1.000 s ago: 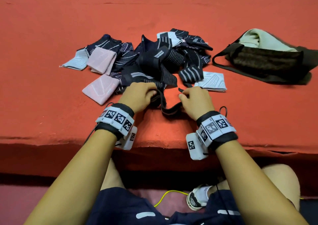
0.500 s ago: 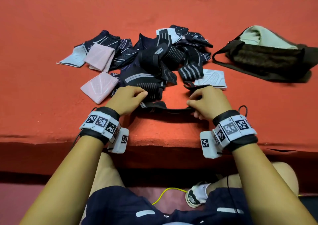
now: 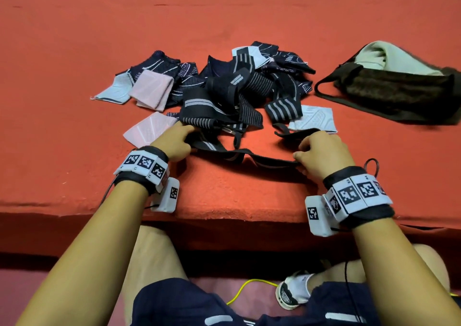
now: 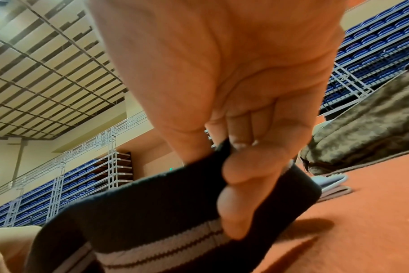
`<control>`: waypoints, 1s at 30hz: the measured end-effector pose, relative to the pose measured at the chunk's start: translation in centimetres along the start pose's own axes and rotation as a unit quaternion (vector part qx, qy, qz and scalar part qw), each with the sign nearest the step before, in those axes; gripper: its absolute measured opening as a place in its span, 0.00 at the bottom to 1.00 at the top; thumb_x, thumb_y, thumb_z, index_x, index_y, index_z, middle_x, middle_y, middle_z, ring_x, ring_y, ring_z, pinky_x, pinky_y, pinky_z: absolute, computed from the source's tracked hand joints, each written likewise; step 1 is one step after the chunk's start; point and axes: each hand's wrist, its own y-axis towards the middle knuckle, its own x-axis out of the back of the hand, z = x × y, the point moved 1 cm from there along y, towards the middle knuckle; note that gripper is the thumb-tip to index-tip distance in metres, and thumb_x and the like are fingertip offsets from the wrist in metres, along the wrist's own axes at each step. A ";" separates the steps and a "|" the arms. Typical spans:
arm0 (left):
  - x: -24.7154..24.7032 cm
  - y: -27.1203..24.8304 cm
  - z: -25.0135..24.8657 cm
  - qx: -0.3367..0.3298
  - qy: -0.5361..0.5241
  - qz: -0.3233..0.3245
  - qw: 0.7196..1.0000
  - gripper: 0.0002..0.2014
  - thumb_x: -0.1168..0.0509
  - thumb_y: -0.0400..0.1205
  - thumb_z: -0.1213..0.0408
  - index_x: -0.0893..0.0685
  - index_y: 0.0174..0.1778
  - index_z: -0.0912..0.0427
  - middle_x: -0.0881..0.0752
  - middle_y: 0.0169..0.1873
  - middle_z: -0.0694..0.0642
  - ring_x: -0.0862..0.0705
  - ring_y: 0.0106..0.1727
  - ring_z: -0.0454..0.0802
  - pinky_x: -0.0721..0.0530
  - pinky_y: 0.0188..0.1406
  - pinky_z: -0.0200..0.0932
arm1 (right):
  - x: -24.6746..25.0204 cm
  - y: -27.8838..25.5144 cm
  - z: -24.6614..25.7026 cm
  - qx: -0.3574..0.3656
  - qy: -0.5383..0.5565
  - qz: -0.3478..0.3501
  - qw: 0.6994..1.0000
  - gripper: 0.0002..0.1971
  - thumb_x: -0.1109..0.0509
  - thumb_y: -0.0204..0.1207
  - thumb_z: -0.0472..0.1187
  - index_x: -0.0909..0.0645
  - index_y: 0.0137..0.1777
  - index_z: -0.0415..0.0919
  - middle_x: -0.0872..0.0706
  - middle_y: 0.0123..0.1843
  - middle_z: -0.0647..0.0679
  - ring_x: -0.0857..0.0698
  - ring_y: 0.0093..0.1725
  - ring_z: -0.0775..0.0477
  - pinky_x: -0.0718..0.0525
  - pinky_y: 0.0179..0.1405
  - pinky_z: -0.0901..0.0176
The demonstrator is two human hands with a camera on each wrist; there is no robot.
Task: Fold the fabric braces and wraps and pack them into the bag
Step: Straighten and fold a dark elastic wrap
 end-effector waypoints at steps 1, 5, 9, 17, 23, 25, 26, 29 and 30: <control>0.2 0.1 0.1 -0.007 0.002 -0.002 1.000 0.30 0.33 0.77 0.79 0.22 0.76 0.58 0.28 0.77 0.63 0.33 0.80 0.61 0.38 0.78 0.43 | 0.1 0.0 -0.1 -0.005 0.004 -0.006 1.000 0.06 0.28 0.71 0.47 0.15 0.39 0.44 0.10 0.37 0.44 0.11 0.42 0.38 0.12 0.49 0.47; 0.2 0.6 0.6 -0.007 -0.002 -0.030 1.000 0.23 0.28 0.77 0.71 0.15 0.70 0.54 0.24 0.72 0.62 0.27 0.76 0.58 0.33 0.74 0.41 | 0.4 0.0 -0.1 0.004 0.005 -0.027 1.000 0.14 0.32 0.78 0.54 0.16 0.44 0.43 0.09 0.39 0.44 0.11 0.45 0.37 0.14 0.49 0.47; -0.1 1.0 -0.1 -0.008 -0.003 -0.055 0.998 0.10 0.30 0.83 0.59 0.07 0.51 0.61 0.18 0.58 0.64 0.18 0.60 0.60 0.23 0.62 0.44 | 1.1 -0.8 1.3 0.060 0.052 -0.019 0.997 0.15 0.37 0.82 0.59 0.14 0.48 0.51 0.14 0.20 0.55 0.12 0.30 0.51 0.12 0.46 0.49; -1.0 -0.4 -2.9 -0.043 0.014 -0.073 0.996 0.20 0.40 0.74 0.44 0.14 0.31 0.56 0.19 0.39 0.59 0.22 0.52 0.55 0.26 0.46 0.46 | -1.4 -2.4 8.2 0.239 0.013 0.074 0.968 0.17 0.32 0.75 0.65 0.12 0.52 0.56 0.13 0.40 0.54 0.13 0.50 0.45 0.16 0.53 0.47; -1.2 -1.5 -2.4 -0.057 -0.012 -0.016 0.998 0.22 0.30 0.78 0.61 0.16 0.69 0.43 0.21 0.49 0.57 0.22 0.51 0.52 0.29 0.51 0.40 | -4.5 -3.1 11.0 0.226 -0.075 0.093 0.967 0.30 0.29 0.73 0.68 0.20 0.62 0.43 0.15 0.61 0.41 0.16 0.62 0.34 0.23 0.51 0.49; -1.0 -1.7 -2.3 -0.064 -0.038 -0.013 0.997 0.31 0.28 0.76 0.63 0.23 0.76 0.42 0.24 0.50 0.55 0.24 0.52 0.49 0.32 0.49 0.29 | -5.4 -3.5 11.6 0.210 -0.083 0.105 0.969 0.38 0.30 0.70 0.72 0.24 0.67 0.40 0.16 0.65 0.40 0.17 0.63 0.33 0.23 0.52 0.47; -0.9 -1.8 -2.3 -0.070 -0.052 -0.008 0.996 0.34 0.28 0.73 0.60 0.24 0.78 0.41 0.24 0.50 0.55 0.24 0.53 0.48 0.32 0.50 0.25 | -5.8 -3.5 11.8 0.199 -0.081 0.105 0.971 0.40 0.29 0.70 0.72 0.27 0.69 0.39 0.16 0.65 0.40 0.17 0.64 0.33 0.23 0.52 0.46; -0.7 -1.8 -2.1 -0.086 -0.118 -0.002 0.989 0.39 0.31 0.66 0.65 0.24 0.77 0.44 0.18 0.63 0.56 0.20 0.62 0.45 0.25 0.62 0.30 | -6.3 -2.9 12.2 0.161 -0.056 0.085 0.982 0.41 0.29 0.73 0.68 0.34 0.72 0.36 0.16 0.66 0.37 0.16 0.64 0.31 0.21 0.52 0.45; -0.5 -1.9 -2.1 -0.084 -0.147 -0.003 0.986 0.38 0.32 0.67 0.74 0.23 0.76 0.46 0.19 0.65 0.55 0.19 0.60 0.42 0.24 0.58 0.26 | -6.3 -2.5 12.3 0.157 -0.055 0.077 0.983 0.40 0.29 0.75 0.67 0.34 0.73 0.37 0.16 0.65 0.37 0.16 0.64 0.31 0.22 0.51 0.45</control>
